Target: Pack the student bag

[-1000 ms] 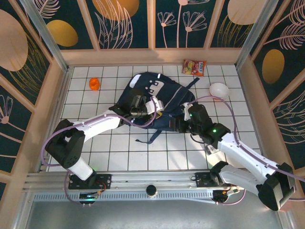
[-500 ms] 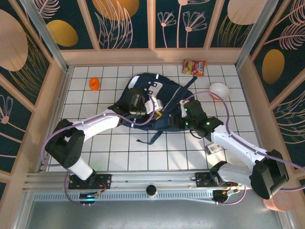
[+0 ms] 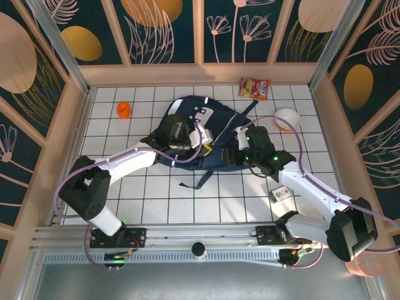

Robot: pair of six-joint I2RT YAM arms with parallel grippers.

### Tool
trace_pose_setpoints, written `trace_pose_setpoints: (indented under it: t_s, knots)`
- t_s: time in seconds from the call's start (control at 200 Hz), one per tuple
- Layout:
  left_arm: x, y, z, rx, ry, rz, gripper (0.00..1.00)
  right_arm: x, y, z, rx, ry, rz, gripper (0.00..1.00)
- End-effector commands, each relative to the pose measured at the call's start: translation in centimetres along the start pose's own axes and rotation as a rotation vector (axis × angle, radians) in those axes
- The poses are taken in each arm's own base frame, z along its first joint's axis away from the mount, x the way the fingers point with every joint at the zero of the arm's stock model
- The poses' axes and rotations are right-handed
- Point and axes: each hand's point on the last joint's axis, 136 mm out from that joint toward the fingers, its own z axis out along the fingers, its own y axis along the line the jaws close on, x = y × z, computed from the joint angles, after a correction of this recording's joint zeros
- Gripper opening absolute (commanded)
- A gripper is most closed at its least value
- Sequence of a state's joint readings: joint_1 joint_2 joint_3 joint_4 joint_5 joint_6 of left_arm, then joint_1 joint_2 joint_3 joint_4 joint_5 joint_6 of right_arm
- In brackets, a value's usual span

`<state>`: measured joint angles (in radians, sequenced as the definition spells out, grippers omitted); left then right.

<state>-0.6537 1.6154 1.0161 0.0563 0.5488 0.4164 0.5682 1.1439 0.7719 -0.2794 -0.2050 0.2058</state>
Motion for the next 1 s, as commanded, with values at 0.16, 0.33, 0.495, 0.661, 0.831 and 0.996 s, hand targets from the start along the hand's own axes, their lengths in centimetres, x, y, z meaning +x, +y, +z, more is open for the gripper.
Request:
trace_pose_setpoints:
  t_s: [0.16,0.33,0.495,0.661,0.831,0.996]
  knots:
    - [-5.6,0.0,-0.4,0.056,-0.147,-0.131,0.0,-1.6,1.4,-2.6,0.0,-0.084,0.181,0.53]
    - [-5.4,-0.4,-0.3,0.085,-0.14,-0.242,0.0,-2.0,1.2,-4.5,0.083,-0.176,0.324,0.52]
    - [-5.2,-0.3,-0.1,0.091,-0.13,-0.252,0.0,-1.8,1.0,-4.0,0.209,-0.187,0.348,0.51]
    - [-5.6,-0.4,0.0,0.108,-0.128,-0.244,0.0,-1.4,0.4,-2.4,0.301,-0.143,0.32,0.5]
    - [-5.9,-0.6,-0.1,0.123,-0.138,-0.238,0.0,-1.3,-0.6,-1.0,0.359,-0.138,0.292,0.44]
    - [-5.5,-0.5,-0.2,0.11,-0.124,-0.223,0.0,-1.2,-2.5,-1.2,0.462,-0.135,0.277,0.19]
